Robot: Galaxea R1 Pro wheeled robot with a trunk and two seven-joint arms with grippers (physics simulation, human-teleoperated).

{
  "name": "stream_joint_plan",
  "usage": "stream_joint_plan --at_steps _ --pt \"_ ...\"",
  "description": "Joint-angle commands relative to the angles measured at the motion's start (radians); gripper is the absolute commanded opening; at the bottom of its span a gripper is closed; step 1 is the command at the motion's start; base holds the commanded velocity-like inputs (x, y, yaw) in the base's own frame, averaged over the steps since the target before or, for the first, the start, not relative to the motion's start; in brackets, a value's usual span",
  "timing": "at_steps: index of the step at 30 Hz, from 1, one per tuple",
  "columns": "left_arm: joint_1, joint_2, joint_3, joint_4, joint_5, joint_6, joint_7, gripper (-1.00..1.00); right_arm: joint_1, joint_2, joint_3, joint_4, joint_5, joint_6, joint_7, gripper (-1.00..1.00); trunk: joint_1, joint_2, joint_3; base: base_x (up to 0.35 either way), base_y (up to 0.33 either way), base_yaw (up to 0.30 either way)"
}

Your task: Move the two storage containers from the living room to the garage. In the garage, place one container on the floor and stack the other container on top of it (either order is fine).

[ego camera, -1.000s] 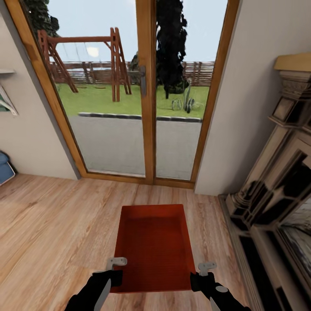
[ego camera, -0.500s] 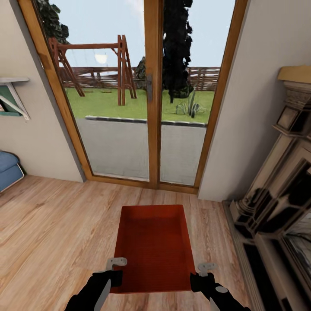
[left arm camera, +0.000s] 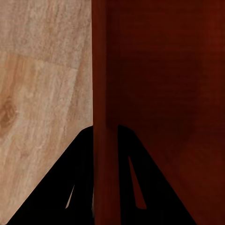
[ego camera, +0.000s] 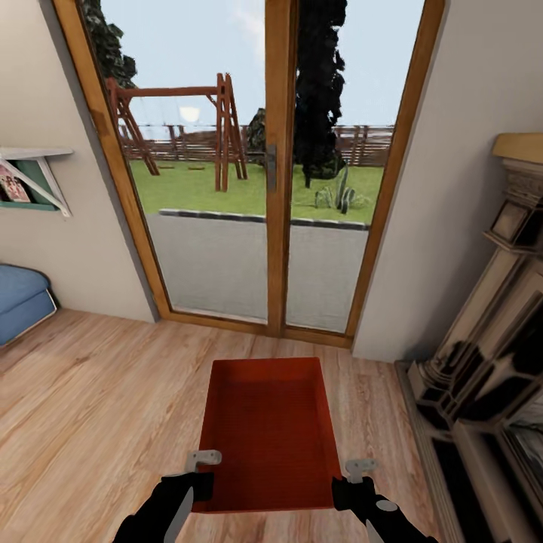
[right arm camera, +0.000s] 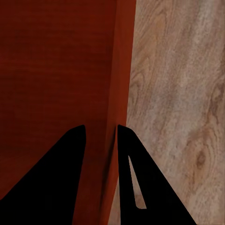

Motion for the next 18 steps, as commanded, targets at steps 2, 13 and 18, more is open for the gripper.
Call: stream_joint_plan --at_steps 2,13,18 --pt "-0.001 -0.005 0.003 -0.004 -0.008 0.003 0.005 -1.0 0.0 0.002 0.011 0.004 -0.009 0.001 0.002 -1.0 -0.008 0.014 0.009 0.0 0.0 0.09" --pt "-0.001 -0.004 0.003 -0.004 -0.006 0.005 0.005 -1.0 0.0 0.002 0.011 0.004 -0.009 0.001 0.002 -1.0 -0.05 0.091 0.061 0.0 0.0 0.091" --pt "-0.001 -0.005 0.003 -0.004 -0.006 0.006 0.005 -1.0 0.0 0.002 0.011 0.004 -0.009 0.001 0.002 -1.0 -0.069 0.126 0.085 0.0 0.0 0.091"
